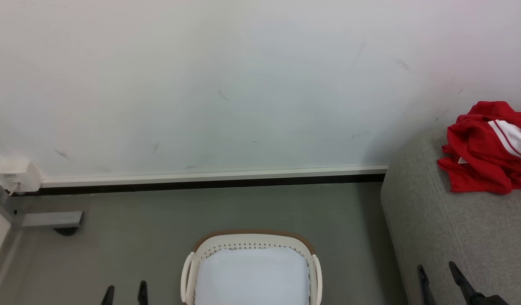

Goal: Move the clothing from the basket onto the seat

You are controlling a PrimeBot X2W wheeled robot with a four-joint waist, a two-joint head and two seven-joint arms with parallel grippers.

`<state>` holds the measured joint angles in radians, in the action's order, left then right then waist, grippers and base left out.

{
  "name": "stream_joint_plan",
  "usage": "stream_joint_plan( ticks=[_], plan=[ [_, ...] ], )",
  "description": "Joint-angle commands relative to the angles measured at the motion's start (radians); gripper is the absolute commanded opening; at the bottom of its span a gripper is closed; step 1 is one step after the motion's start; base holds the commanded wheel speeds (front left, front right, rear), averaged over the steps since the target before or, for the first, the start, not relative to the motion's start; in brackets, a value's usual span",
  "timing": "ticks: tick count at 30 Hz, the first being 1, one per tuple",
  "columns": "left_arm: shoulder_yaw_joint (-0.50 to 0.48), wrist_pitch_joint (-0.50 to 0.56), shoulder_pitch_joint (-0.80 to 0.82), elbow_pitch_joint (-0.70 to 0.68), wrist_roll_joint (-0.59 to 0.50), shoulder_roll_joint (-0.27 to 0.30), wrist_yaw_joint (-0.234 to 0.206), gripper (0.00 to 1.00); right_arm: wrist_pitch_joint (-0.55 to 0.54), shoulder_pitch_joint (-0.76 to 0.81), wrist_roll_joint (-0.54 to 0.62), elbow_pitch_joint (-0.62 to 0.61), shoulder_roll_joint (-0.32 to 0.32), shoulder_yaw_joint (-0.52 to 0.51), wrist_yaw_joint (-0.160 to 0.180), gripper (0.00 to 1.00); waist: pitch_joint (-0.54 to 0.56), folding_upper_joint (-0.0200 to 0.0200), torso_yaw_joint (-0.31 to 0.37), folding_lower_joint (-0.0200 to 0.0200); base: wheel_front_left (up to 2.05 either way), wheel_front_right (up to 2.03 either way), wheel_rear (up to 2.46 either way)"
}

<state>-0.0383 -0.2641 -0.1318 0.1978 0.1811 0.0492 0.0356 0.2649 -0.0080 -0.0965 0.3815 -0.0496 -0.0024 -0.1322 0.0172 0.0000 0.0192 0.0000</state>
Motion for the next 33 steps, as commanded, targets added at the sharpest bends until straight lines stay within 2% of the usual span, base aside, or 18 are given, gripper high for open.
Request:
stream_joint_plan(
  ticks=[1,30,31,33],
  plan=[
    [-0.002,0.0,0.003,0.003,0.004,0.003,0.0,1.0,-0.001,-0.011,0.006,-0.006,-0.002,-0.002,0.003,1.0,0.0,0.0,0.0,0.0,0.0,0.0,0.0],
    [0.007,0.0,0.008,0.009,0.017,0.003,-0.005,1.0,-0.001,-0.025,0.015,0.002,-0.002,-0.006,0.003,1.0,0.002,0.0,0.003,0.0,0.0,0.0,0.0],
    [0.01,0.0,0.002,0.01,0.01,0.0,-0.005,0.0,0.0,-0.012,0.007,0.003,0.0,-0.003,0.0,0.0,0.002,0.0,0.003,0.0,0.0,0.0,0.0],
    [0.012,0.002,-0.001,0.028,0.012,-0.004,-0.005,0.0,-0.002,-0.004,0.004,0.017,0.002,-0.004,0.0,0.0,0.002,0.0,0.004,0.0,0.0,0.0,0.0]
  ],
)
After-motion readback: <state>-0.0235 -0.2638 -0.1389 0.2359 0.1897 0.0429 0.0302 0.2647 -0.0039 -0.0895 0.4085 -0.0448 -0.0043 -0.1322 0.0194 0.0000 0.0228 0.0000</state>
